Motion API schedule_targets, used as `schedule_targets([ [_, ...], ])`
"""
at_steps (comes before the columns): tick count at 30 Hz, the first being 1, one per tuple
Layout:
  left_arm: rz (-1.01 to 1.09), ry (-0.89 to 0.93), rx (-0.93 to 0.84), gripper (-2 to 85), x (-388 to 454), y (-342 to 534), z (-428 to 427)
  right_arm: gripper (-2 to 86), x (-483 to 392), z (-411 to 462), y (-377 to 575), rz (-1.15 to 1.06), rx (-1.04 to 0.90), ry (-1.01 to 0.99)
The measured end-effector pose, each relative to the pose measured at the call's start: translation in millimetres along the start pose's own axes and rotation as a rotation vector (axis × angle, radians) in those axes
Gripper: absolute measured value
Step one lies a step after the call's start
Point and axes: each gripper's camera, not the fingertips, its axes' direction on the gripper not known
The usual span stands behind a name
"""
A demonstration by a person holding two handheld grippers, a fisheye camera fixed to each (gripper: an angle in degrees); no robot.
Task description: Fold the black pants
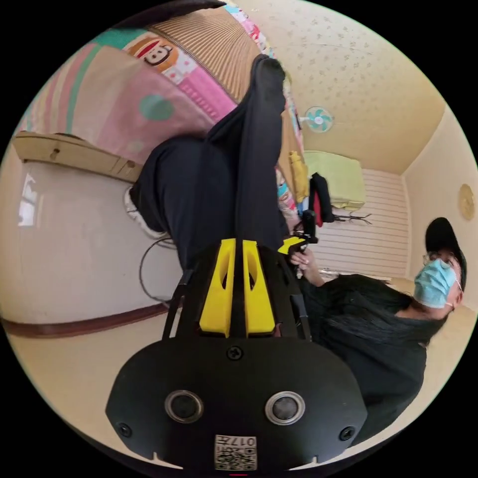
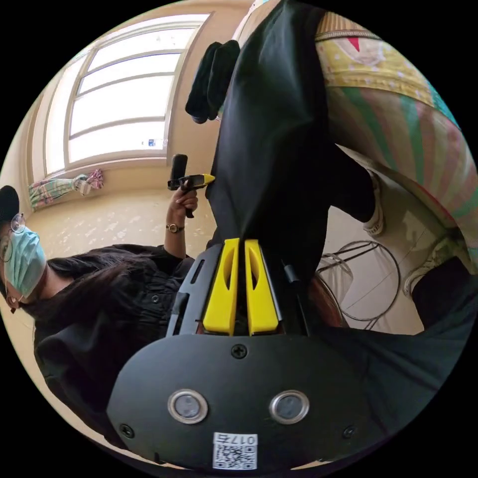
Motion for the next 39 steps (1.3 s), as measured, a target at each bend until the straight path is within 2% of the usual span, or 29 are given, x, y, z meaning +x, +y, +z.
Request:
schedule_targets([
  [2, -0.008, -0.1, -0.036, 5.5, 4.0, -1.0, 7.9, 6.2, 0.1, -0.4, -5.3, -0.005, -0.014, 0.022],
  [4, 0.01, -0.119, 0.026, 6.5, 12.1, -0.7, 0.7, 9.1, -3.5, -17.9, -10.0, -0.009, 0.059, 0.073],
  [8, 0.124, -0.073, 0.272, 11.5, 33.1, -19.2, -28.4, 13.5, 14.1, -54.0, -38.8, 0.045, 0.272, 0.145],
  [10, 0.168, -0.03, 0.294, 12.7, 37.5, -44.0, -25.1, 14.1, 26.7, -55.8, -59.4, 0.046, 0.337, 0.129],
  [12, 0.241, 0.011, 0.247, 13.6, 46.8, -85.0, -6.2, 14.1, 33.7, -54.6, -77.2, 0.023, 0.415, 0.098],
  [14, 0.215, -0.054, 0.171, 13.5, 49.0, -114.2, 16.0, 12.6, 33.7, -42.4, -99.5, -0.016, 0.438, 0.001],
  [16, 0.193, -0.106, 0.086, 12.0, 50.8, -132.6, 39.5, 7.3, 24.9, -32.9, -106.7, -0.016, 0.426, 0.042],
  [19, 0.257, -0.105, 0.043, 6.5, 67.6, -129.3, 63.2, 4.5, -9.0, -45.6, -85.7, -0.157, 0.443, 0.059],
  [22, 0.443, 0.134, 0.029, 5.1, 104.8, -99.0, 80.9, 3.7, -44.1, -82.8, -33.2, -0.277, 0.495, 0.147],
  [25, 0.506, 0.217, -0.073, 5.1, 133.0, -72.6, 118.6, 3.7, -59.8, -98.1, 14.7, -0.336, 0.39, 0.229],
  [27, 0.427, 0.099, -0.223, 5.2, 137.0, -62.2, 160.8, 4.2, -52.5, -87.3, 29.9, -0.258, 0.288, 0.352],
  [28, 0.415, 0.055, -0.237, 5.6, 136.9, -60.0, 167.7, 5.0, -40.5, -76.0, 34.9, -0.158, 0.22, 0.466],
  [30, 0.383, -0.033, -0.165, 7.4, 136.3, -55.0, 170.9, 6.6, -22.9, -65.5, 41.5, -0.029, 0.171, 0.571],
  [31, 0.378, -0.015, -0.129, 7.9, 136.3, -55.6, 166.3, 7.6, -18.0, -67.4, 46.6, -0.003, 0.206, 0.538],
  [33, 0.372, 0.117, 0.066, 9.6, 136.3, -63.8, 136.7, 8.5, -17.9, -79.8, 51.9, -0.015, 0.314, 0.417],
  [35, 0.374, 0.176, 0.167, 10.6, 140.5, -77.6, 116.8, 9.2, -24.5, -104.8, 52.4, -0.065, 0.488, 0.302],
  [39, 0.391, 0.045, 0.25, 15.1, 168.0, -126.9, 106.8, 11.3, -27.3, -143.6, 29.6, -0.086, 0.646, 0.295],
])
